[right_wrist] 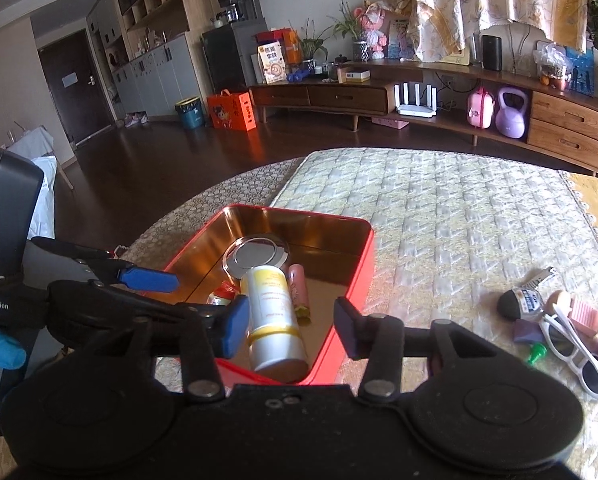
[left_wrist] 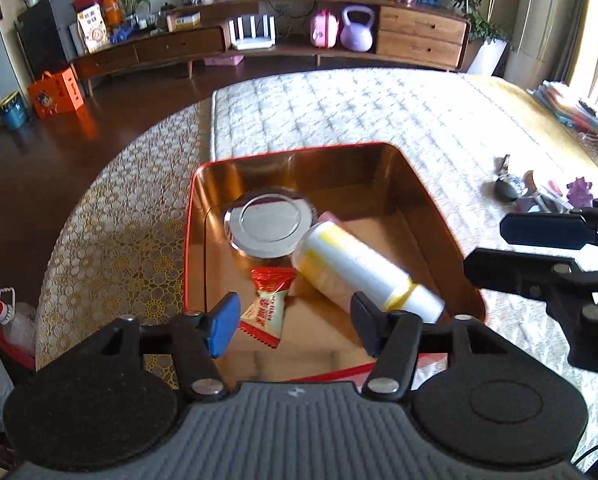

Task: Organize rigid objects
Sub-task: 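Open both grippers and withdraw them from the red box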

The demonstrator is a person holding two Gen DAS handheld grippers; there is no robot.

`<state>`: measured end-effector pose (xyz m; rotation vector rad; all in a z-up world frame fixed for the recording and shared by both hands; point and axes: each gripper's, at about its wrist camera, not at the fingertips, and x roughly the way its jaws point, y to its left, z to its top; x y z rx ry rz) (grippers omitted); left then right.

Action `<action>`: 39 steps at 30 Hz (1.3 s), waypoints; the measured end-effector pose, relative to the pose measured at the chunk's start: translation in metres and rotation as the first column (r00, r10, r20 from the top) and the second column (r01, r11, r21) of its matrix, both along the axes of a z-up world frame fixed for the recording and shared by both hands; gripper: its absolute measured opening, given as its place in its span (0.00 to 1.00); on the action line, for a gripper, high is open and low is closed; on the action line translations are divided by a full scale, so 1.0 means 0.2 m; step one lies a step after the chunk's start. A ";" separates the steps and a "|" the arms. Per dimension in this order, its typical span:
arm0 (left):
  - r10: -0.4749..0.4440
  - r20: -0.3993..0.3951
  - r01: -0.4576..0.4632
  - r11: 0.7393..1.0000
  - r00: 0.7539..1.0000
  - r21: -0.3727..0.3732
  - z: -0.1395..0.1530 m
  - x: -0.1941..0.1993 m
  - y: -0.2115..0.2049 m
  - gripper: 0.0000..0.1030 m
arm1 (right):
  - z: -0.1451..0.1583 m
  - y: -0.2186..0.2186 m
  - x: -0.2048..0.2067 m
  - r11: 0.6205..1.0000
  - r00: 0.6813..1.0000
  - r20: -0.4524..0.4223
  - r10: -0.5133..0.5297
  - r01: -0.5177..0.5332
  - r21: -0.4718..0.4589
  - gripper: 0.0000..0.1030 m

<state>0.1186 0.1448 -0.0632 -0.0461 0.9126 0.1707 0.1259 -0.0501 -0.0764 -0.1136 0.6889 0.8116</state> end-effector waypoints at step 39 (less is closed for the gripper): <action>-0.228 0.131 0.237 0.970 0.965 -0.056 0.09 0.00 -0.79 0.81 | 0.00 -0.95 -0.11 0.945 0.946 0.065 -0.317 0.310 0.102 0.99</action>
